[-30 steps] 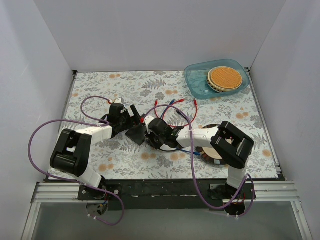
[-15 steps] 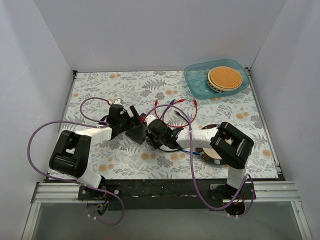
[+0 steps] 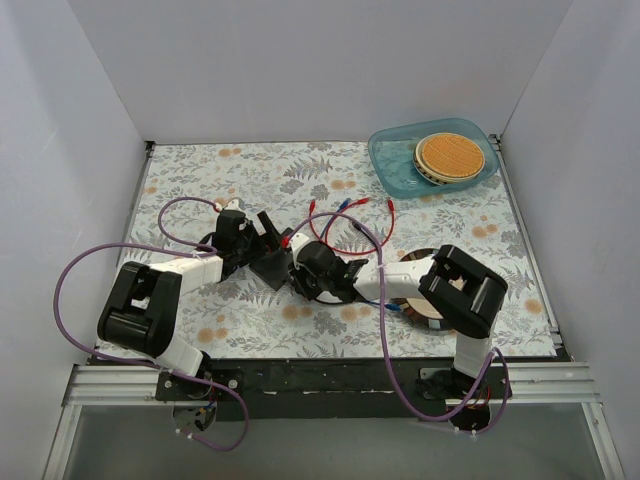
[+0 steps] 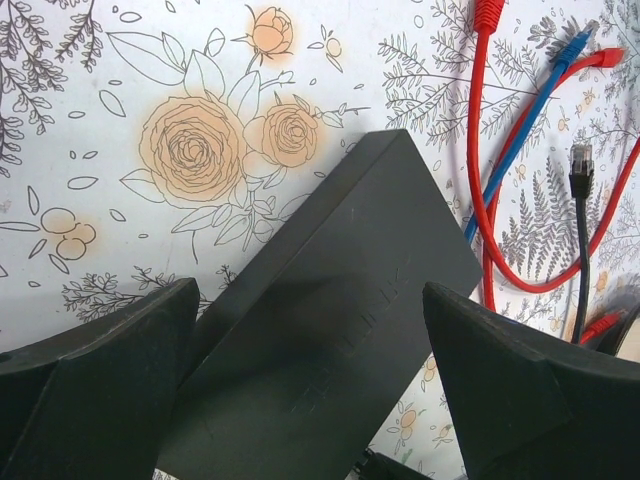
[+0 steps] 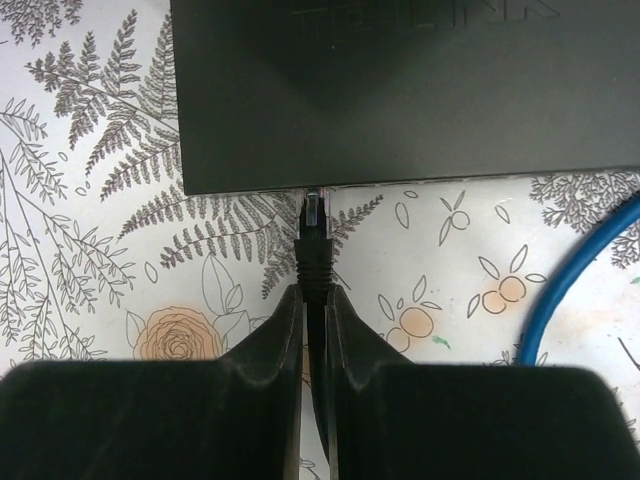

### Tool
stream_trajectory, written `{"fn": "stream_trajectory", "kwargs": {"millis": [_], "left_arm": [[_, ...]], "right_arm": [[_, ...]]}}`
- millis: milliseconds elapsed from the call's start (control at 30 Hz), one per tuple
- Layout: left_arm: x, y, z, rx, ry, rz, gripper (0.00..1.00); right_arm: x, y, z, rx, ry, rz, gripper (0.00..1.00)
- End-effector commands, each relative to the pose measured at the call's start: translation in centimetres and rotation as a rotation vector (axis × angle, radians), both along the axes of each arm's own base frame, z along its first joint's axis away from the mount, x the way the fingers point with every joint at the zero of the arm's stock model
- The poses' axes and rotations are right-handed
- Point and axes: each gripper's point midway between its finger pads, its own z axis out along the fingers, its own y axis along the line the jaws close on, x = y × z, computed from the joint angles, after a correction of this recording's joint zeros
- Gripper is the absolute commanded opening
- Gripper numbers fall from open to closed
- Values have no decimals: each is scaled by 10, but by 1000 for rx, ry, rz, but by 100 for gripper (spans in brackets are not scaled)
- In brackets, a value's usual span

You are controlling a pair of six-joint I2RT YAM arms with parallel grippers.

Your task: Insert the plug into the switch port

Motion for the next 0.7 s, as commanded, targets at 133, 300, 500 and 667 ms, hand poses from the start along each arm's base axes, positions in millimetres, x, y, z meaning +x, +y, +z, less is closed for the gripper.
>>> {"fn": "stream_trajectory", "kwargs": {"millis": [133, 300, 500, 667], "left_arm": [[-41, 3, -33, 7, 178, -14, 96], [-44, -1, -29, -15, 175, -29, 95], [-49, -2, -26, -35, 174, -38, 93], [-55, -6, -28, -51, 183, -59, 91]], "right_arm": [[3, 10, 12, 33, -48, -25, 1], [14, 9, 8, 5, -54, -90, 1], [23, 13, 13, 5, -71, -132, 1], [24, 19, 15, 17, -75, -116, 1]]}}
